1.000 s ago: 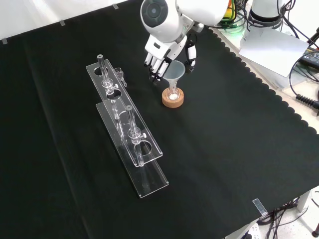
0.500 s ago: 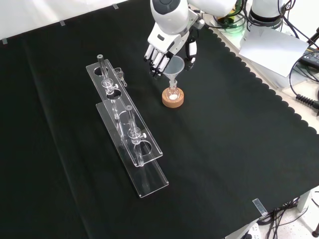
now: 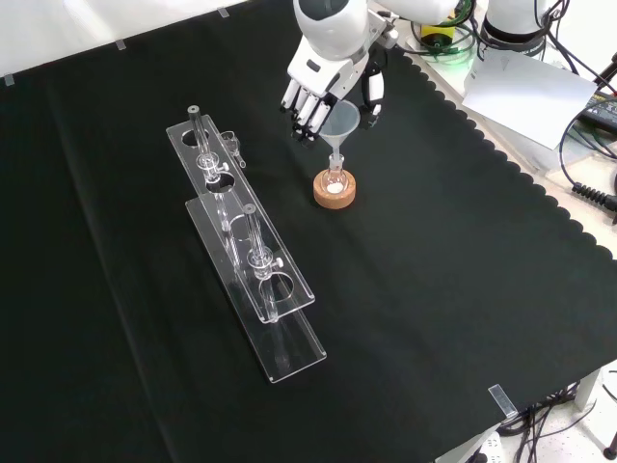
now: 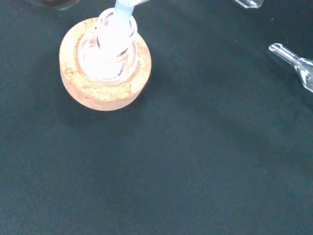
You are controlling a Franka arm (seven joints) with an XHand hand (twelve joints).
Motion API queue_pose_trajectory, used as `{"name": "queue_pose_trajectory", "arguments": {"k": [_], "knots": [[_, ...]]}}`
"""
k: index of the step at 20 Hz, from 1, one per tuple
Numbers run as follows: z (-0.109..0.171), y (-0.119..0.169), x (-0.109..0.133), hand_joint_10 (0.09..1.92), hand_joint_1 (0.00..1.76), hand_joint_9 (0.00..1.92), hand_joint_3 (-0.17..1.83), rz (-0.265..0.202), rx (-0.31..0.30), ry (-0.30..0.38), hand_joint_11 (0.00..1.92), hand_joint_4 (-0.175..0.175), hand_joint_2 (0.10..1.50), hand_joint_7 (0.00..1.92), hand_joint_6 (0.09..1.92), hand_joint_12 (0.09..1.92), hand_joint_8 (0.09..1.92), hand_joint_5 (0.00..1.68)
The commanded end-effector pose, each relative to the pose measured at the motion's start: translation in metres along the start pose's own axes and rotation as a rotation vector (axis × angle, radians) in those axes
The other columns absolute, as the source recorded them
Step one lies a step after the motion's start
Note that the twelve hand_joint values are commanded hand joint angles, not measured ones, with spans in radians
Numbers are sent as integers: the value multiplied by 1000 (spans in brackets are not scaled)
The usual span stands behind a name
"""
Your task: Remove the funnel from the round-bottom flask.
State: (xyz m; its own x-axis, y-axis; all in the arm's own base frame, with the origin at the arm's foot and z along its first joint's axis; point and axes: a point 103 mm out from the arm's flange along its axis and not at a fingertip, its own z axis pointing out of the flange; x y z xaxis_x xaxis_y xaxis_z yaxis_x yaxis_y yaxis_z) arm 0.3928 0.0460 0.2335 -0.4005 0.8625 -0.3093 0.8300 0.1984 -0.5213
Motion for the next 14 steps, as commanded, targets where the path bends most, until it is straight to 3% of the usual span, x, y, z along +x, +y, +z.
{"name": "queue_pose_trajectory", "arguments": {"k": [1,14], "knots": [[-27,-33,-16,446,710,815,558,29,-38,12,493,-16,775,352,496,1331,593,619],[-65,-53,-36,451,705,808,561,64,-91,27,476,-17,766,346,549,1343,597,586]]}}
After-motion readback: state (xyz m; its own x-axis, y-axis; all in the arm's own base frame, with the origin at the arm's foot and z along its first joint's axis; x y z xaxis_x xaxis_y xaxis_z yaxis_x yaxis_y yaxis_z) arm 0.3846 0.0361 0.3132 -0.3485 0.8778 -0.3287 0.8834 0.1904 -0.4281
